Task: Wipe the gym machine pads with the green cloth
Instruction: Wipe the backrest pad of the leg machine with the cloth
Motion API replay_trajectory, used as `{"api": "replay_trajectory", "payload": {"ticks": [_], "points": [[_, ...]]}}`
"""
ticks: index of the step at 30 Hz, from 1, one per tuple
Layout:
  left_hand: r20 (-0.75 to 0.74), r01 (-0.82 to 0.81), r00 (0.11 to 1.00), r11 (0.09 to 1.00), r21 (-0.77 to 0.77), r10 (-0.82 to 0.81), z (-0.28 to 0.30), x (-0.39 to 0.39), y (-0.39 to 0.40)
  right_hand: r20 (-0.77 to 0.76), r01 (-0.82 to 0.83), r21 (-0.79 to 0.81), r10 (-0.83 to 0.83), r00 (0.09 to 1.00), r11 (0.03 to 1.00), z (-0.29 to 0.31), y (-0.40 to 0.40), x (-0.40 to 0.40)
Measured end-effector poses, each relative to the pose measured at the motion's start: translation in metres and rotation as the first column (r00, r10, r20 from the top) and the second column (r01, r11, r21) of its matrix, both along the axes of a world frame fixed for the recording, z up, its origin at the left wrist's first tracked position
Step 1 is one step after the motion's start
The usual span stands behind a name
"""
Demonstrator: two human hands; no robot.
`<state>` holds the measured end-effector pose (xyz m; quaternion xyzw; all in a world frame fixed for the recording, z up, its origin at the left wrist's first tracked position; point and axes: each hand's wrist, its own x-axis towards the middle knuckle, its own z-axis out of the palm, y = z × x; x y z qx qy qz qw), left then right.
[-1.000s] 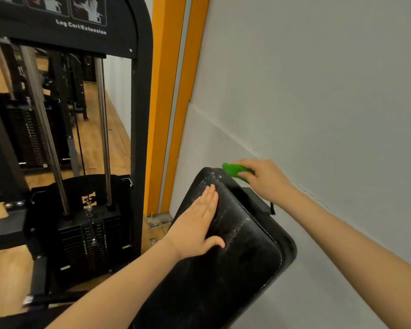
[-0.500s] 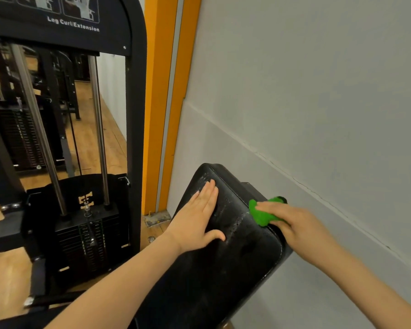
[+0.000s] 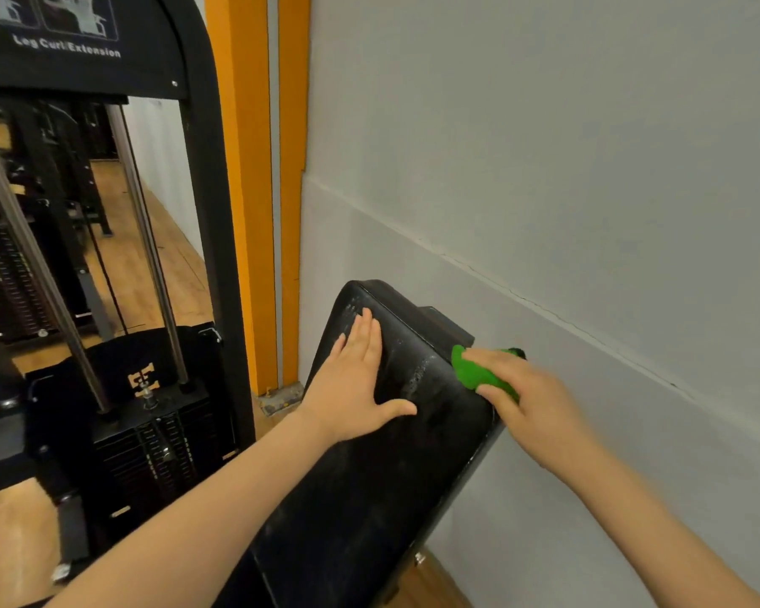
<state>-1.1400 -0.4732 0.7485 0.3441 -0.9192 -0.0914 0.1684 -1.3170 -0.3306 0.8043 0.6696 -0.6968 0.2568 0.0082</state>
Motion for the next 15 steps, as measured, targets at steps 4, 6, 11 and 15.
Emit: {"api": "replay_trajectory", "payload": {"ticks": [4,6,11,15], "points": [[-0.025,-0.007,1.000,1.000,0.009,0.007,-0.001,-0.004,0.003,-0.050,0.009,-0.135,-0.016,0.999,0.991,-0.015,0.004,0.004],[-0.023,-0.027,0.999,0.999,0.020,0.028,0.000,-0.004,0.002,-0.157,-0.015,-0.230,-0.022,0.987,0.973,-0.015,-0.007,0.008],[-0.002,-0.032,0.999,0.999,0.014,0.032,0.001,-0.004,0.003,-0.197,-0.084,-0.320,0.021,0.980,0.943,-0.038,0.016,0.005],[-0.008,-0.045,0.999,0.999,0.021,0.045,0.001,-0.006,0.004,-0.189,-0.059,-0.324,-0.003,0.982,0.944,-0.044,0.043,-0.005]]}}
